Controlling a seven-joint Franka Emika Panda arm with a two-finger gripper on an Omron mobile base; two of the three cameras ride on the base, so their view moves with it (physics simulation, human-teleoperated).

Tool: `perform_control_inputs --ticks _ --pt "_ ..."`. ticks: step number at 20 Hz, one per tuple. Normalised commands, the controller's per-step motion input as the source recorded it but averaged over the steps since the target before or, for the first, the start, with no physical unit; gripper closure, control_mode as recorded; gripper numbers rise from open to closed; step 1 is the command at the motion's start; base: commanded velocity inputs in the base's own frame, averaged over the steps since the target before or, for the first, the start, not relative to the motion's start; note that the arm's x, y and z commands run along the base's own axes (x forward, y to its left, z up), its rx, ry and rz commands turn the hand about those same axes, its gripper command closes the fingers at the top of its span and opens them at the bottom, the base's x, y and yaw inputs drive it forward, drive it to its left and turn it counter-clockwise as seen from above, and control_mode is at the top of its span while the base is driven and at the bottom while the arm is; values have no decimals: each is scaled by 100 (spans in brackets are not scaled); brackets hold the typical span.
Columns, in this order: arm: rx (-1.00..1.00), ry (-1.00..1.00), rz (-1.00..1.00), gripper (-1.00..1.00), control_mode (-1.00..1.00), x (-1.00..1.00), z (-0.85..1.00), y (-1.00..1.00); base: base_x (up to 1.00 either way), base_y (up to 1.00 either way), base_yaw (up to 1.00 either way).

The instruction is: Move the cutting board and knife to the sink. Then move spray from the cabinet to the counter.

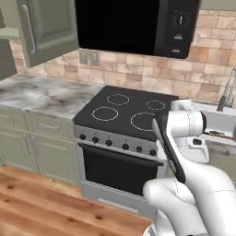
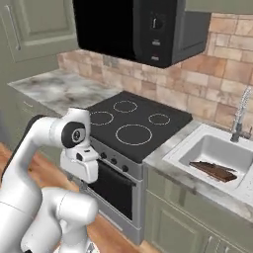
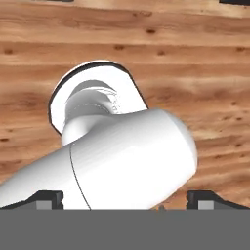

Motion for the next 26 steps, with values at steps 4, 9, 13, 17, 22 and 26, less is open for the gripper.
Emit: perform_control_inputs --ticks 4,9,13,17,22,26 --pt "0 0 0 -100 100 0 0 0 -16 26 95" --pt "0 0 0 -100 100 0 0 0 -7 34 87" --pt "0 0 0 -100 100 0 0 0 0 43 74" --pt "0 0 0 -100 100 0 0 0 8 49 59" --pt "0 0 0 -100 100 0 0 0 56 55 14" --pt "0 0 0 -100 100 0 0 0 81 47 -12"
